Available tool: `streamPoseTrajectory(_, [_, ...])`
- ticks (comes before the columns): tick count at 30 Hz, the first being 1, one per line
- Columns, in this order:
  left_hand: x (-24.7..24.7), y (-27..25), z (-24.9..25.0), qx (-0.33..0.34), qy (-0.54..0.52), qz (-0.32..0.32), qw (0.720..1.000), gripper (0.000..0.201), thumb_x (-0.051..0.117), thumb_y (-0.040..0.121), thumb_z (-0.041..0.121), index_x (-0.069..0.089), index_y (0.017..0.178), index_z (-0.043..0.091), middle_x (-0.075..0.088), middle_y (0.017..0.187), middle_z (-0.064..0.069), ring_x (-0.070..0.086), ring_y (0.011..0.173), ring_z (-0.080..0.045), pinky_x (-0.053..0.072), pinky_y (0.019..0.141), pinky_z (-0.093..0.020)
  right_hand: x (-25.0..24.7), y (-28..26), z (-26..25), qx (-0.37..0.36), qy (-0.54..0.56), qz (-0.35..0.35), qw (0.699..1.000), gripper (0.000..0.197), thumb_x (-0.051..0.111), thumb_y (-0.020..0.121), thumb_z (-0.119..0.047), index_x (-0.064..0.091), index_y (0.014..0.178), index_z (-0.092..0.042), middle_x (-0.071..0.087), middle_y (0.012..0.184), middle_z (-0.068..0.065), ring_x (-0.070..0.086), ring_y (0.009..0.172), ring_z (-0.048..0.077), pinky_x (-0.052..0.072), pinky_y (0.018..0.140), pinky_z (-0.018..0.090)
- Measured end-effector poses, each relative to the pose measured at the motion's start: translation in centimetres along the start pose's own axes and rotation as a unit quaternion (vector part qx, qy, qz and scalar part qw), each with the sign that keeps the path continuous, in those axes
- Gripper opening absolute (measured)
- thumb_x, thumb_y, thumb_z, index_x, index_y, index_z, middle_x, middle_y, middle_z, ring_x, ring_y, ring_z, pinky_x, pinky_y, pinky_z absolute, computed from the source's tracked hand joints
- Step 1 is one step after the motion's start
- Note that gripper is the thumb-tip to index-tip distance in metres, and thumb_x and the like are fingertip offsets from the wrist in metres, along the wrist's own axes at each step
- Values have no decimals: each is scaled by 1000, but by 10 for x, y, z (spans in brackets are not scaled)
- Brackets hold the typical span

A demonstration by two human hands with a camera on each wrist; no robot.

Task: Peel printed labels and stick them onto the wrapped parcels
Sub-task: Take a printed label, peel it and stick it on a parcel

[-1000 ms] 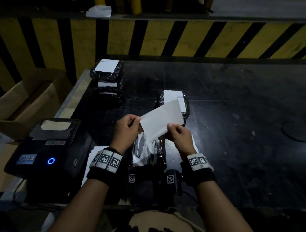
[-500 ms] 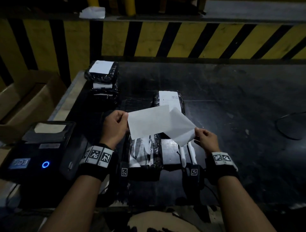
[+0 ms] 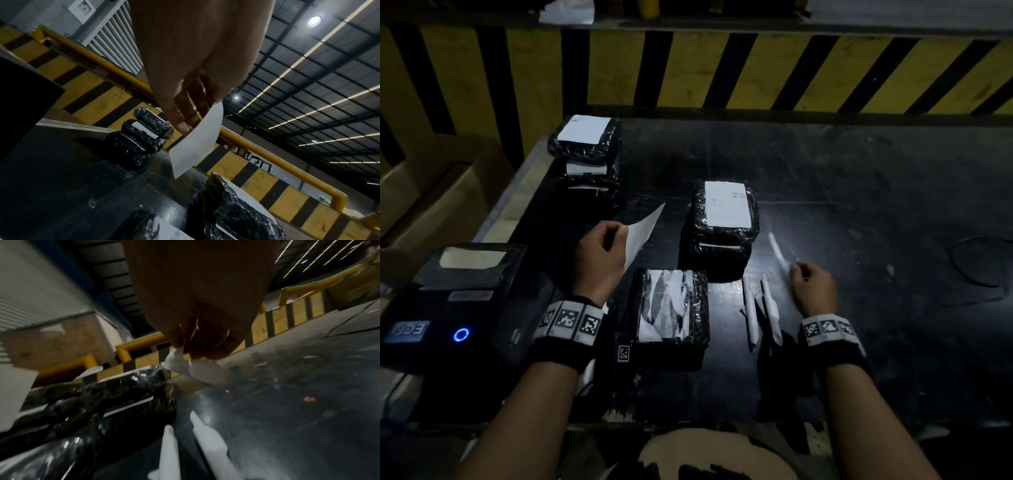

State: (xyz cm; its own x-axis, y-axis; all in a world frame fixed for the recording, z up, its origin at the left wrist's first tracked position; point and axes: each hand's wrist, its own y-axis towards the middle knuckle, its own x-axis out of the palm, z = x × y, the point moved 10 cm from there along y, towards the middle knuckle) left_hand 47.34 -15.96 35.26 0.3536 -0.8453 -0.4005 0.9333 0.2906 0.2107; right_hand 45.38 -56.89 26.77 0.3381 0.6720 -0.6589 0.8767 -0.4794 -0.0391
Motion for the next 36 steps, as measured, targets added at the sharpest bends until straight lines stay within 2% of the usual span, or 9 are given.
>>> streamPoseTrajectory(3, [3,-5,-2,-8,-9,3,1000,10,54,95,21,62,90,19,65,85,0,60,81,-15,49,75,-31,49,2,25,21,-61,-91,994,27,52,95,-26,72,104,-9,73,105,11,66,90,28,48,78,31])
streamPoseTrajectory(5, [5,-7,-6,-23,-10,-1,1000,11,54,95,23,62,88,22,66,86,1,61,80,-15,50,75,-32,72,-3,39,55,-91,-140,984,36,54,93,-34,67,116,-10,69,116,13,64,103,30,51,90,38])
streamPoseTrajectory(8, [6,-9,-10,-37,-24,-1,999,18,55,94,23,61,80,33,66,82,4,61,76,-13,52,74,-34,76,-6,24,31,-140,-114,983,52,57,89,-43,57,132,-12,52,133,16,48,124,34,42,102,42])
streamPoseTrajectory(12, [10,-15,-12,-61,-52,-18,997,19,61,91,24,64,76,36,68,81,6,65,80,-14,56,81,-40,85,-10,-44,-50,41,-130,989,36,57,93,-37,65,117,-12,66,113,7,62,103,21,49,90,33])
streamPoseTrajectory(18, [21,-31,7,-26,-69,-92,993,16,64,89,17,68,79,29,70,85,7,65,84,-6,52,81,-27,136,-29,-118,15,268,-290,919,34,51,96,-46,65,99,-15,67,87,7,61,71,16,49,62,30])
streamPoseTrajectory(21, [24,-38,15,13,-61,-120,991,9,66,88,14,71,85,22,71,87,5,65,83,-5,52,80,-21,138,-33,-134,40,295,-281,912,41,53,95,-44,63,102,-5,66,80,7,62,67,16,48,58,27])
streamPoseTrajectory(25, [26,-48,12,37,-36,-157,986,8,69,87,18,74,89,14,68,92,0,64,88,-13,51,80,-27,140,-34,-139,50,312,-259,913,27,59,95,-30,62,99,-3,64,81,9,61,68,18,51,54,23])
streamPoseTrajectory(31, [21,-59,-12,16,42,-147,988,36,76,79,33,62,112,30,44,129,6,41,122,-5,29,101,-19,127,-36,-146,27,263,-217,940,13,50,91,-10,60,82,-8,61,78,8,54,61,15,46,47,20])
streamPoseTrajectory(36, [16,-68,-33,-46,10,-151,987,78,78,73,42,37,139,37,27,145,5,31,130,-6,27,106,-23,106,-30,-154,-40,209,-121,969,21,48,96,-23,62,92,-8,67,94,11,61,87,23,49,76,32])
